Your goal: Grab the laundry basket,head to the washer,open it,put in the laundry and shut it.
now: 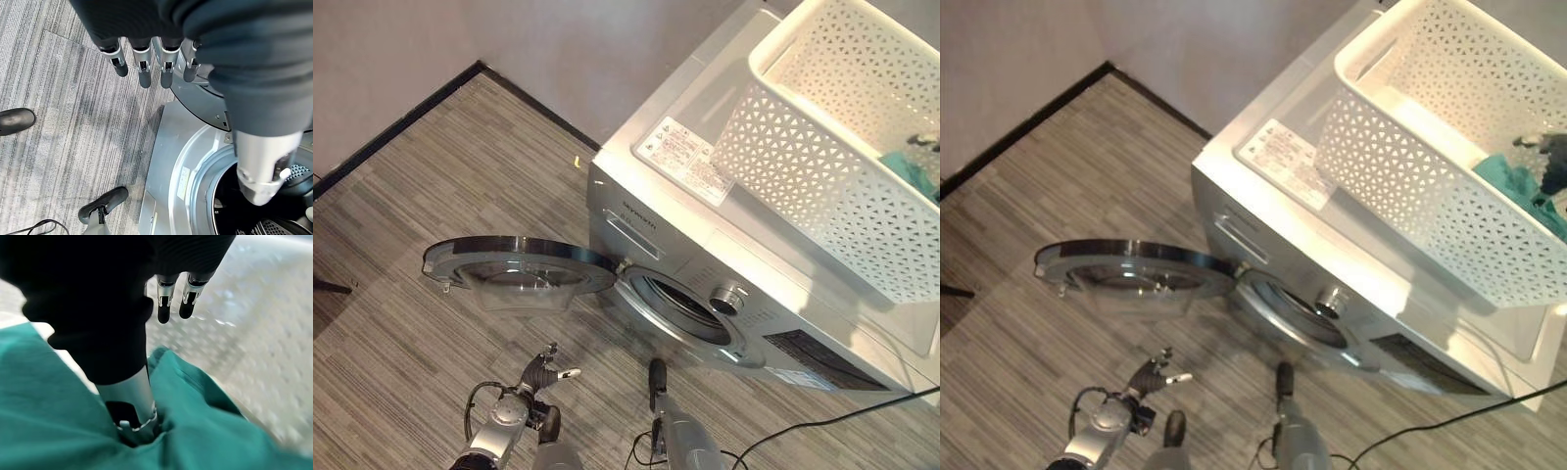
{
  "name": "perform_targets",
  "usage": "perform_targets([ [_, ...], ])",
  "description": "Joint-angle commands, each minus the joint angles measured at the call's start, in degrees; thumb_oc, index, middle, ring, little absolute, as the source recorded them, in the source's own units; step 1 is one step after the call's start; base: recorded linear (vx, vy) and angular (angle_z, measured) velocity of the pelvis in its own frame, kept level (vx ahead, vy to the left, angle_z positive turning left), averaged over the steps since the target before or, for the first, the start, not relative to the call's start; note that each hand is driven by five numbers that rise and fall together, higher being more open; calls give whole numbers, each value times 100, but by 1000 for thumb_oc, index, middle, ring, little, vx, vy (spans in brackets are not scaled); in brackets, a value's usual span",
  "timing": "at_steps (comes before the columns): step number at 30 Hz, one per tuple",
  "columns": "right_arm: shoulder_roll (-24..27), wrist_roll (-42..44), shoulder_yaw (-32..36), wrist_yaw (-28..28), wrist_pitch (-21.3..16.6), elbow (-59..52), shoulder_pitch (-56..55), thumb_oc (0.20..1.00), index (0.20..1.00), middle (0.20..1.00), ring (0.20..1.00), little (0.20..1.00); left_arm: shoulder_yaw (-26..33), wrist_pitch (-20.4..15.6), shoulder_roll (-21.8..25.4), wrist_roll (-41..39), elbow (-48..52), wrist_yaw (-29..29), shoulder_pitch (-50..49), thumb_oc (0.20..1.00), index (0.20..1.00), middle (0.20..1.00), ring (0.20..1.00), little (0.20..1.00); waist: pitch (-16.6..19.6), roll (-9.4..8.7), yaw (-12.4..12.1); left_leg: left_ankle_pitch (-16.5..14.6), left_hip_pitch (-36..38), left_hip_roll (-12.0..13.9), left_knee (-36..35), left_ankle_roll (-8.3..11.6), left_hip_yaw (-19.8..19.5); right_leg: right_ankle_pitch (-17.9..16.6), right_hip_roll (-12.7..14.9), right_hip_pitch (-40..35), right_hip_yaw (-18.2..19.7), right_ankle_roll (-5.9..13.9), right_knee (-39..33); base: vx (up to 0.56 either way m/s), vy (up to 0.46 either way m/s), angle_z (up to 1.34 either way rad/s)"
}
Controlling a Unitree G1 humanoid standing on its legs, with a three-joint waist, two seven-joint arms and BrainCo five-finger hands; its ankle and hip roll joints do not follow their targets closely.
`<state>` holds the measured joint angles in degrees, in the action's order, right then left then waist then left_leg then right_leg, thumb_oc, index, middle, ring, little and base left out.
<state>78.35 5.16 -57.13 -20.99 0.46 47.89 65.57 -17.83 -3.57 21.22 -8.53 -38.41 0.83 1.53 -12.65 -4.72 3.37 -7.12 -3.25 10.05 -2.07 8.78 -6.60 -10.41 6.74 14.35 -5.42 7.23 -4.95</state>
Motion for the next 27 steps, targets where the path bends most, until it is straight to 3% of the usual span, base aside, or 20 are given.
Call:
perform_targets([
  [1, 81, -411, -220, -115, 201, 396, 206, 1000, 1000, 1000, 1000, 1000, -291, -223, 240, 78, 466, -75, 55, 1000, 1000, 1000, 1000, 1000, -1, -123, -127, 234, 26, 363, 263, -5, 234, 437, 411, 540, 364, 357, 705, 1, -37, 4],
  [6, -190, -405, 123, -452, 314, 43, -607, 1000, 1000, 1000, 1000, 1000, -361, -201, 212, 165, 596, -47, 82, 1000, 1000, 1000, 1000, 1000, -89, -40, -207, 348, -102, 367, 153, -2, 161, 456, 397, 616, 327, 334, 656, -10, -35, 3],
  [7, -193, -309, 111, -542, 324, -124, -669, 909, 909, 909, 909, 909, -367, -199, 199, 167, 611, -55, 68, 1000, 1000, 1000, 1000, 1000, -85, -28, -210, 368, -104, 372, 128, -1, 161, 459, 402, 617, 321, 336, 644, 0, 0, 0],
  [8, -171, -205, 108, -606, 346, -285, -717, 545, 545, 545, 545, 545, -390, -198, 184, 171, 621, -78, 59, 1000, 1000, 1000, 1000, 1000, -75, -23, -207, 365, -99, 377, 102, -1, 166, 467, 405, 609, 316, 338, 634, 0, 0, 0],
  [9, -164, -203, 113, -607, 353, -296, -725, 338, 338, 338, 338, 338, -392, -198, 183, 171, 622, -78, 59, 1000, 1000, 1000, 1000, 1000, -74, -22, -209, 366, -98, 377, 99, -1, 166, 467, 405, 608, 315, 338, 633, 0, 0, 0],
  [10, -136, -103, 95, -633, 352, -405, -729, 200, 200, 200, 200, 200, -413, -202, 174, 169, 651, -100, 45, 1000, 1000, 1000, 1000, 1000, -65, -15, -212, 369, -91, 381, 78, -3, 172, 471, 405, 598, 308, 337, 633, 0, 0, 0],
  [15, -79, 350, 255, -442, 164, -652, -667, 200, 200, 200, 200, 200, -450, -223, 117, 211, 591, -124, 37, 1000, 1000, 1000, 1000, 1000, 14, -20, -200, 336, -21, 388, 48, 4, 205, 459, 415, 504, 263, 363, 569, 0, 0, 0],
  [20, -81, 732, 1347, 420, -43, -444, -802, 200, 200, 200, 200, 200, -361, -233, 70, 236, 367, -5, 89, 1000, 1000, 1000, 1000, 1000, 166, -60, -128, 210, 106, 399, 46, -15, 238, 481, 422, 386, 263, 384, 570, 0, 0, 0],
  [22, -283, 716, 2601, 1478, -291, -363, -1039, 200, 200, 200, 200, 200, -232, -274, 25, 342, 87, 165, 245, 1000, 1000, 1000, 1000, 1000, 303, -59, -79, 82, 194, 383, 59, -47, 274, 517, 420, 307, 264, 395, 583, 11, 0, 2],
  [23, -345, 572, 2927, 1827, -289, -335, -1059, 200, 200, 200, 200, 200, -222, -269, 34, 377, -17, 231, 307, 1000, 1000, 1000, 1000, 1000, 336, -77, -84, 38, 219, 379, 63, -58, 274, 519, 413, 283, 258, 397, 584, 0, 0, 0],
  [24, -349, 560, 2983, 1839, -285, -353, -1113, 200, 200, 200, 200, 200, -229, -272, 44, 378, -25, 233, 316, 1000, 1000, 1000, 1000, 1000, 328, -88, -92, 33, 223, 381, 66, -58, 273, 521, 412, 277, 257, 398, 584, 0, 0, 0],
  [27, -666, 331, 3659, 2806, -263, -569, -795, 200, 200, 200, 200, 200, -284, -207, 95, 597, -296, 357, 429, 1000, 1000, 1000, 1000, 1000, 519, -151, -74, -232, 404, 364, 160, -139, 295, 548, 373, 160, 313, 391, 632, 50, -10, -1],
])
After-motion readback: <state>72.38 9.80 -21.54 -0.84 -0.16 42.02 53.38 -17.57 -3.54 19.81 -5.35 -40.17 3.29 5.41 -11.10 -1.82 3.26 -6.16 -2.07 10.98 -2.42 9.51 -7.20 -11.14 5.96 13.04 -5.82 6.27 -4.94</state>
